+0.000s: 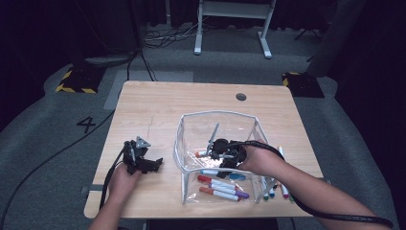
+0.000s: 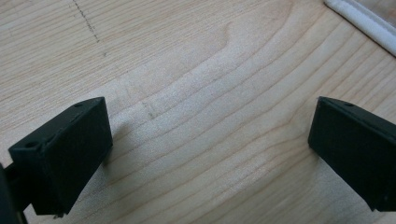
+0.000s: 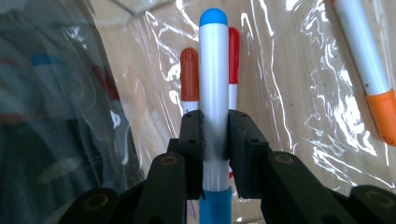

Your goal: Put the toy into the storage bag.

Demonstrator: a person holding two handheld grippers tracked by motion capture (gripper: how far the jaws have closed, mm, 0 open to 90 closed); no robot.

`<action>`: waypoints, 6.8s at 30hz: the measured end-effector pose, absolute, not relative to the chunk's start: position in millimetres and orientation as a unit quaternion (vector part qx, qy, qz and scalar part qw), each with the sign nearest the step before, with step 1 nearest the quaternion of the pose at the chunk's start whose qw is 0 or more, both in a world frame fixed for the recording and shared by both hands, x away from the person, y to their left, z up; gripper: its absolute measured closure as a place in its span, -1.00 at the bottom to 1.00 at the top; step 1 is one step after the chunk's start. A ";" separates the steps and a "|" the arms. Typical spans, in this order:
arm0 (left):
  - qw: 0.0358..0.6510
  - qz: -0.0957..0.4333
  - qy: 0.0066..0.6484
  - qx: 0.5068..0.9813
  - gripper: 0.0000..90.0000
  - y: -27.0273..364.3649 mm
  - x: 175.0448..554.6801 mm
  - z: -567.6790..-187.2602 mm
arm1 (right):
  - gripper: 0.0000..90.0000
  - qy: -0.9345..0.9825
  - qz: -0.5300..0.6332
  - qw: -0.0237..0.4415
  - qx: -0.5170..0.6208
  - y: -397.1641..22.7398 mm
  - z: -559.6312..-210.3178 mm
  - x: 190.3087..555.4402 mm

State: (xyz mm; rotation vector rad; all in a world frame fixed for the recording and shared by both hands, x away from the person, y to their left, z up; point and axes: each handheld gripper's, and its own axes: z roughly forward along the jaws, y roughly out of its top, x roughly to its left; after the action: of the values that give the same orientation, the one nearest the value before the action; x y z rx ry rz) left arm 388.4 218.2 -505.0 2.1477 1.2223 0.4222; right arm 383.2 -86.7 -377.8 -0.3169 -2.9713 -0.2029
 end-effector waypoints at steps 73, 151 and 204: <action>0.312 0.160 0.464 0.814 -1.00 219.9 389.5 -505.0 | -0.30 -0.846 -0.292 -0.110 -0.431 -352.1 -318.9 378.9; 0.311 0.159 0.461 0.816 -1.00 219.9 388.9 -504.9 | 0.69 -0.852 -0.304 -0.062 -0.422 -358.1 -316.5 350.7; 0.312 0.159 0.464 0.814 -1.00 218.6 388.4 -505.0 | 0.69 -0.947 -0.255 0.003 -0.198 -164.9 -269.5 382.2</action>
State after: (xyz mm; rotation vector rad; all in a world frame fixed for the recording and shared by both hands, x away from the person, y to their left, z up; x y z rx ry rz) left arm 388.4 218.6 -505.0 2.1471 1.2230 0.4203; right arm 382.2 -164.9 -269.5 -0.6203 -2.9682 -0.7982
